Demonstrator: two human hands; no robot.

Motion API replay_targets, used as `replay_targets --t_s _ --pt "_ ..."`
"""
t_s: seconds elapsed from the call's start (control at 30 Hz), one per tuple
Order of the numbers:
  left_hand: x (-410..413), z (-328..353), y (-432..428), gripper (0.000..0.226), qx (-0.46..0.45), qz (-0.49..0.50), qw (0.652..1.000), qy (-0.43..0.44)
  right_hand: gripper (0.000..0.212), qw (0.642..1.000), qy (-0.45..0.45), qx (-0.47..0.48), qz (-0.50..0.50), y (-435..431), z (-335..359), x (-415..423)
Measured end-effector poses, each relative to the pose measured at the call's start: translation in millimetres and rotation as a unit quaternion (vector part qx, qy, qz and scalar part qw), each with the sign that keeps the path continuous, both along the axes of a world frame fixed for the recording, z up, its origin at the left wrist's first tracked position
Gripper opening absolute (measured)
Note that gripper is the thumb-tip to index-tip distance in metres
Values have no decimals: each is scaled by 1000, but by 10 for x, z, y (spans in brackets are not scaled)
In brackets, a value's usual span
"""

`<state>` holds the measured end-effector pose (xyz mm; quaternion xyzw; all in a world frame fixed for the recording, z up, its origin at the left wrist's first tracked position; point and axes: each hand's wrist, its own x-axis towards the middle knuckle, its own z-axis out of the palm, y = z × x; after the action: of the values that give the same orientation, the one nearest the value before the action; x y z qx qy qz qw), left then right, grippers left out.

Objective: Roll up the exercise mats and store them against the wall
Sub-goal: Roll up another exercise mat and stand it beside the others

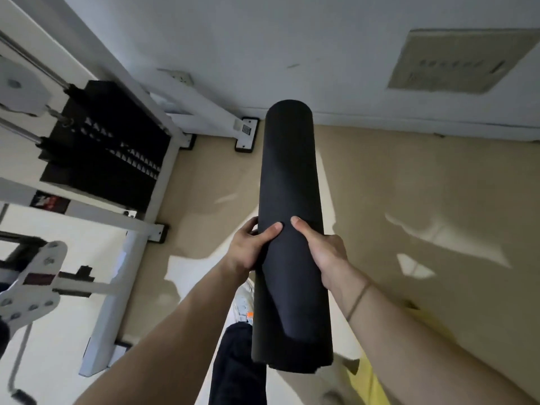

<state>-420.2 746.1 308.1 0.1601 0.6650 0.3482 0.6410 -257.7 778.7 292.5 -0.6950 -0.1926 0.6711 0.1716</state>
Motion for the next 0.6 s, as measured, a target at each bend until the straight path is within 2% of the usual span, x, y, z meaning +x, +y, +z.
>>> replay_targets --t_s 0.17,0.27,0.43,0.5,0.6 --pt "-607 -924 1067 56 3 -22 1000 17 78 999 17 -16 -22 993 -906 -580" --pt "-998 -1576 1613 70 8 -33 999 19 75 999 15 -12 -40 1484 -1583 -959" --pt "-1597 -2764 2157 77 8 -29 999 31 53 998 30 -7 -62 1948 -2732 -1552" --pt "-1785 -3227 2306 72 9 -39 998 38 52 997 31 2 -70 2060 -3217 -1775" --pt "-2080 -3803 2410 57 14 -27 998 54 60 998 31 2 -56 2158 -3815 -2128"
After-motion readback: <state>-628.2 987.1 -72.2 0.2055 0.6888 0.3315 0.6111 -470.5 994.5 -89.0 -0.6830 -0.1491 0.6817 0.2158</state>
